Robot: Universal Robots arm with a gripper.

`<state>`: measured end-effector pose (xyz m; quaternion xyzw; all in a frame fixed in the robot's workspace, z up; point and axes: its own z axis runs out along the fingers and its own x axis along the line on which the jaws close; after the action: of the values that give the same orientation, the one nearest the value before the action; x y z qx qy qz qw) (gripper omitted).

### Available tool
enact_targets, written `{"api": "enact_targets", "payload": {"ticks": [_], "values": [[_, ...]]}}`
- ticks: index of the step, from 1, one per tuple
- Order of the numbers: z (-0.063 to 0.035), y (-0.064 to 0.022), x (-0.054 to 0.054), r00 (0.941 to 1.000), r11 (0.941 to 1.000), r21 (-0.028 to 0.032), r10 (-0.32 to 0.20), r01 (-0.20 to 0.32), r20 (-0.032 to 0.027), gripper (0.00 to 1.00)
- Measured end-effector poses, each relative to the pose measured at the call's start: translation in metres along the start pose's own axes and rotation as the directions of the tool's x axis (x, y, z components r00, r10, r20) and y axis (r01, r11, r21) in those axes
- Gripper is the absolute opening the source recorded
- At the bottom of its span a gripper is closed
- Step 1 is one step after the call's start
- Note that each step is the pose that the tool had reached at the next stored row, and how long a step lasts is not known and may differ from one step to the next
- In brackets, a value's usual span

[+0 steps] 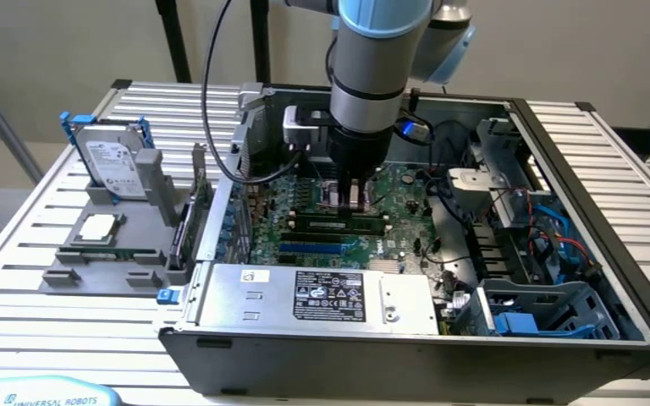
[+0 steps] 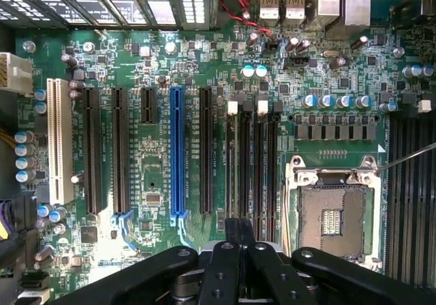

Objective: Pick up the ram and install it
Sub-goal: 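Press down the ram until it locks into place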

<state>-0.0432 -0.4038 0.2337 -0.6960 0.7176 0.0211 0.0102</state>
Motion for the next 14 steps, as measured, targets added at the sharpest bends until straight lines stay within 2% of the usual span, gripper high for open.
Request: {"api": "enact_targets", "payload": {"ticks": [8,9,10,14], "values": [[0.0103,0.0002,0.001,1.0000,1.0000,-0.0001,0.000,0.000,-0.0007,0.11],[0.0086,0.0003,0.001,1.0000,1.0000,-0.0004,0.000,0.000,-0.0016,0.11],[0.0059,0.0002,0.000,1.0000,1.0000,-0.0003,0.000,0.000,0.0011,0.11],[-0.0099,0.0005,0.000,1.0000,1.0000,-0.0031,0.000,0.000,0.0000,0.11]]}}
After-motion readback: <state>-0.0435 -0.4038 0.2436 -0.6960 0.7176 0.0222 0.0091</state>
